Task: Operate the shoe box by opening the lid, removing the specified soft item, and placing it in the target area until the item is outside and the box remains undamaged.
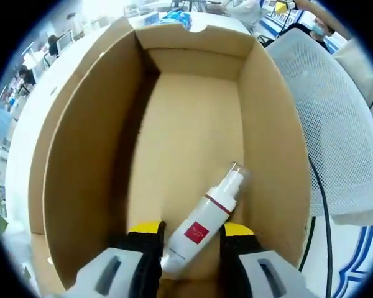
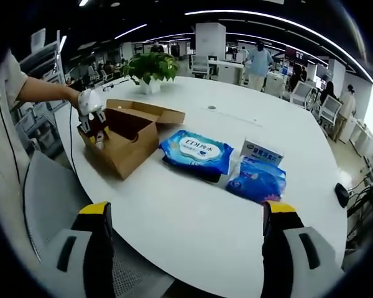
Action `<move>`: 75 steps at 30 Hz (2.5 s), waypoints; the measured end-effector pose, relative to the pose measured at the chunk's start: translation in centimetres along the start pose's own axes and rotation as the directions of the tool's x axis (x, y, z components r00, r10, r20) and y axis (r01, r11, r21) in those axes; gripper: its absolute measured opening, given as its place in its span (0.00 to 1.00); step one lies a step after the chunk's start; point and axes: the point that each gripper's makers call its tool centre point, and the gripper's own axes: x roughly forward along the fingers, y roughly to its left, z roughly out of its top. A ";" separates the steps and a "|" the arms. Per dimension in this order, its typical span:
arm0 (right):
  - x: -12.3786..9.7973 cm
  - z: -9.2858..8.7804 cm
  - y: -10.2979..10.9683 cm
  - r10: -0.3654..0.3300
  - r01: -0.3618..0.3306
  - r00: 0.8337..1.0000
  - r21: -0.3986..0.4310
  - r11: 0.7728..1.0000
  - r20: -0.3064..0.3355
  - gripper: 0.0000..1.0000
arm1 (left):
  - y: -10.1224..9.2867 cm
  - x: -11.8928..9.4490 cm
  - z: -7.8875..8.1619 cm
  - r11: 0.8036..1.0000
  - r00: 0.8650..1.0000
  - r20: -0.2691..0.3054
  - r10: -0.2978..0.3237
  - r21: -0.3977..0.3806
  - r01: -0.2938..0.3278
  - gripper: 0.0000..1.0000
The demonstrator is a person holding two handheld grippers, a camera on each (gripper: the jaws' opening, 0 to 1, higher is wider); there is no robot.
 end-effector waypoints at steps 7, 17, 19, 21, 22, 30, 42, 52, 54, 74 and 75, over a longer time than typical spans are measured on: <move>0.2 0.1 0.1 0.005 -0.005 1.000 -0.002 1.000 0.002 0.96 | 0.2 0.0 0.0 0.999 0.999 0.009 0.035 -0.023 -0.035 0.25; 0.2 0.0 0.3 0.011 -0.011 1.000 0.008 1.000 0.006 0.96 | 0.4 -0.1 0.2 0.996 0.997 0.005 0.071 -0.057 -0.070 0.20; 0.2 0.0 0.4 0.015 -0.015 1.000 0.016 1.000 0.008 0.93 | 0.7 -0.3 0.4 0.993 0.996 0.013 0.092 -0.070 -0.091 0.19; 0.2 0.0 0.4 0.015 -0.016 1.000 0.021 1.000 0.010 0.93 | 0.9 -0.5 0.6 0.992 0.994 0.020 0.104 -0.075 -0.102 0.19; 0.2 0.1 0.4 0.015 -0.015 1.000 0.022 1.000 0.013 0.94 | 1.0 -0.7 0.7 0.991 0.993 0.024 0.112 -0.074 -0.110 0.19; 0.2 0.9 0.6 0.026 -0.027 0.999 0.038 0.999 0.036 0.92 | 1.3 -2.0 2.2 0.987 0.986 0.062 0.154 -0.053 -0.151 0.19; 1.1 2.3 2.2 0.072 -0.076 0.996 0.065 0.995 0.060 0.83 | 1.0 -5.0 5.3 0.972 0.960 0.153 0.235 -0.011 -0.236 0.19; 2.6 3.9 4.1 0.123 -0.127 0.989 0.051 0.991 0.083 0.77 | 0.5 -6.7 7.2 0.955 0.935 0.212 0.284 0.018 -0.295 0.19; 3.0 4.3 4.7 0.137 -0.141 0.987 0.045 0.989 0.089 0.76 | 0.5 -7.0 7.5 0.952 0.929 0.227 0.294 0.021 -0.307 0.19; 6.5 7.8 11.1 0.276 -0.276 0.951 -0.015 0.961 0.143 0.61 | -2.1 -8.5 13.2 0.923 0.873 0.370 0.317 0.091 -0.374 0.19; 6.6 7.9 11.3 0.281 -0.282 0.949 -0.015 0.959 0.144 0.59 | -2.2 -8.5 13.4 0.921 0.870 0.376 0.319 0.096 -0.379 0.19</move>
